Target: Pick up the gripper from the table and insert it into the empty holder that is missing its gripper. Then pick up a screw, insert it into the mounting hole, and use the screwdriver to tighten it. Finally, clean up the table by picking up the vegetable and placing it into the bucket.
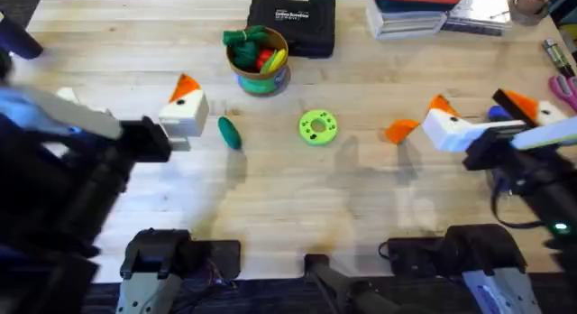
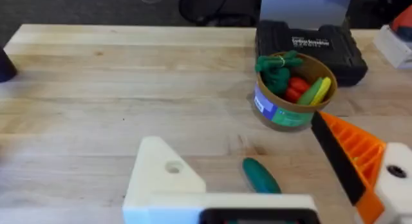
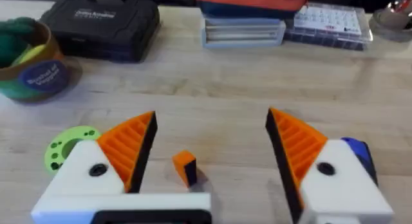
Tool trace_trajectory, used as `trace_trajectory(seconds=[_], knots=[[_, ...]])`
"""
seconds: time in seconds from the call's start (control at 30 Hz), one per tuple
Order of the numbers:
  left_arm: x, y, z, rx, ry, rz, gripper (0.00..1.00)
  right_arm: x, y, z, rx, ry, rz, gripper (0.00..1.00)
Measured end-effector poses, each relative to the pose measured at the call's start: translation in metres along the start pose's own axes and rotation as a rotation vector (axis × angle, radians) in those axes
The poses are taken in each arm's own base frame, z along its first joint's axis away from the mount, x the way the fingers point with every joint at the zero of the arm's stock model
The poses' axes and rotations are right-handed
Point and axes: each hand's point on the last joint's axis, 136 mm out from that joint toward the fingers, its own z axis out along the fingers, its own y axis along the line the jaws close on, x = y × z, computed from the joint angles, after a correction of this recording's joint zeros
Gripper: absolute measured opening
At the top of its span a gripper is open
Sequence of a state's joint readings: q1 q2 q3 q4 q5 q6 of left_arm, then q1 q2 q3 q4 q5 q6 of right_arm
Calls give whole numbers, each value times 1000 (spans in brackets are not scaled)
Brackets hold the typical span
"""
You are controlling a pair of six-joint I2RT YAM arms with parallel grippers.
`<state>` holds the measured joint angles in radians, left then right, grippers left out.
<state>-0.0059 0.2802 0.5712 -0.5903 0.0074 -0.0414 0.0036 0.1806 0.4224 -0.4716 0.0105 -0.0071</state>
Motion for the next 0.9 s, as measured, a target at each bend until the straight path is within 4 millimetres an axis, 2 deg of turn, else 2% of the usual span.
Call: trace_trajectory(seconds=[0.1, 0.2, 0.33, 0.43, 0.6, 0.63, 0.7, 0.8, 0.83, 0.87, 0.9], knots=[[-9, -2, -2, 8, 107, -2, 981, -15, 0, -13, -1, 78, 2, 994], [-16, -5, 9, 20, 163, -4, 981, -27, 0, -17, -1, 104, 3, 994], [9, -11, 19, 53, 302, -13, 981, -27, 0, -17, -1, 121, 3, 994], [18, -14, 23, 73, 348, -21, 957, -27, 0, -17, -1, 122, 4, 994], [19, -20, 25, 103, 358, -31, 150, -27, 0, -17, -1, 122, 4, 994], [16, -21, 26, 113, 345, -26, 206, -27, 0, -17, -1, 122, 4, 994], [10, -31, 26, 171, 320, -36, 528, -27, 0, -17, -1, 122, 4, 994], [-8, -53, 26, 301, 251, -50, 949, -27, 0, -17, -1, 122, 4, 994], [-16, -59, 26, 338, 219, -48, 975, -27, 0, -17, -1, 122, 4, 994], [-36, -75, 23, 439, 138, -39, 985, -27, 0, -17, -1, 122, 4, 994], [-40, -79, 21, 464, 120, -36, 985, -27, 0, -17, -1, 122, 4, 994]])
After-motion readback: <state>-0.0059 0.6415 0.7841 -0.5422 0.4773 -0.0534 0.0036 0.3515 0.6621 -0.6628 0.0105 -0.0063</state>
